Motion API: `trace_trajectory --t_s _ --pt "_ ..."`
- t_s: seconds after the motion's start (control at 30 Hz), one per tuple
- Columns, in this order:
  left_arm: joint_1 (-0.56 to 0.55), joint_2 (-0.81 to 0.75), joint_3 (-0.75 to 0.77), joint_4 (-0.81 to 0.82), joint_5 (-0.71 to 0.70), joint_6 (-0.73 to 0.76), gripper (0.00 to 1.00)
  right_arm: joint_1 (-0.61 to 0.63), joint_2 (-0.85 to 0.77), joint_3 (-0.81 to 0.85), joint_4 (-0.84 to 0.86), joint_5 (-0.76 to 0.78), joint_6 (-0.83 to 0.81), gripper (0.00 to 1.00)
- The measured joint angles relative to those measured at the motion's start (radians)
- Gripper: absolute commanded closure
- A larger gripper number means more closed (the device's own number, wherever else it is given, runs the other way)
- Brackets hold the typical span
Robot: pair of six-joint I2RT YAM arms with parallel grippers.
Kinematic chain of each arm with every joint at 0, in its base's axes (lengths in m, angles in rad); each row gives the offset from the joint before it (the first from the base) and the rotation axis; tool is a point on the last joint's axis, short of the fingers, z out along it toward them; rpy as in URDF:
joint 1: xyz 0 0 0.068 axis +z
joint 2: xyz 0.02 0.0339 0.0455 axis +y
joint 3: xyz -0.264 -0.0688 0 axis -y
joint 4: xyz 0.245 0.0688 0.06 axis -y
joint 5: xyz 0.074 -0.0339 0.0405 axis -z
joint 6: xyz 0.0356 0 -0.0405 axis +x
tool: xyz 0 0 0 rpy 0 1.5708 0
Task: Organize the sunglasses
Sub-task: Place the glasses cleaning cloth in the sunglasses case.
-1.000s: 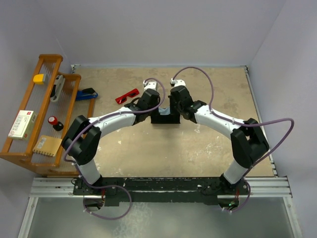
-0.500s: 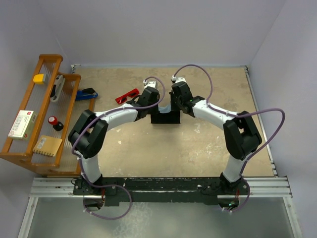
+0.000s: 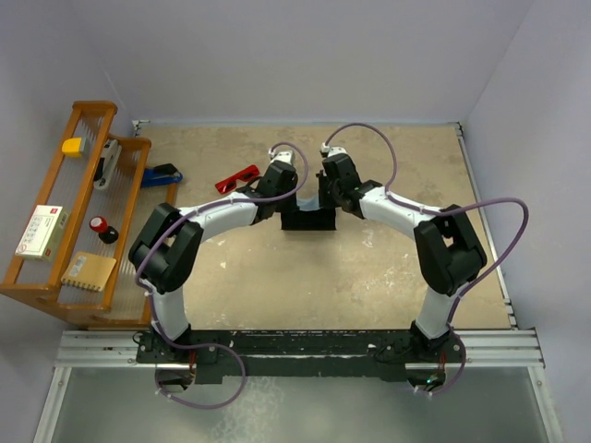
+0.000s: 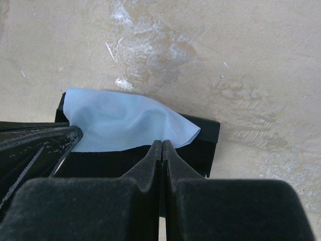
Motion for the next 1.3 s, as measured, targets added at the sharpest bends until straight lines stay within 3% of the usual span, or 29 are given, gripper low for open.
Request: trace_trajectory --t_s 1.3 --pt "0.000 0.005 -0.058 0.030 0.028 -0.001 1.00 0.000 0.002 -0.100 0.032 -0.011 0.007 1.00"
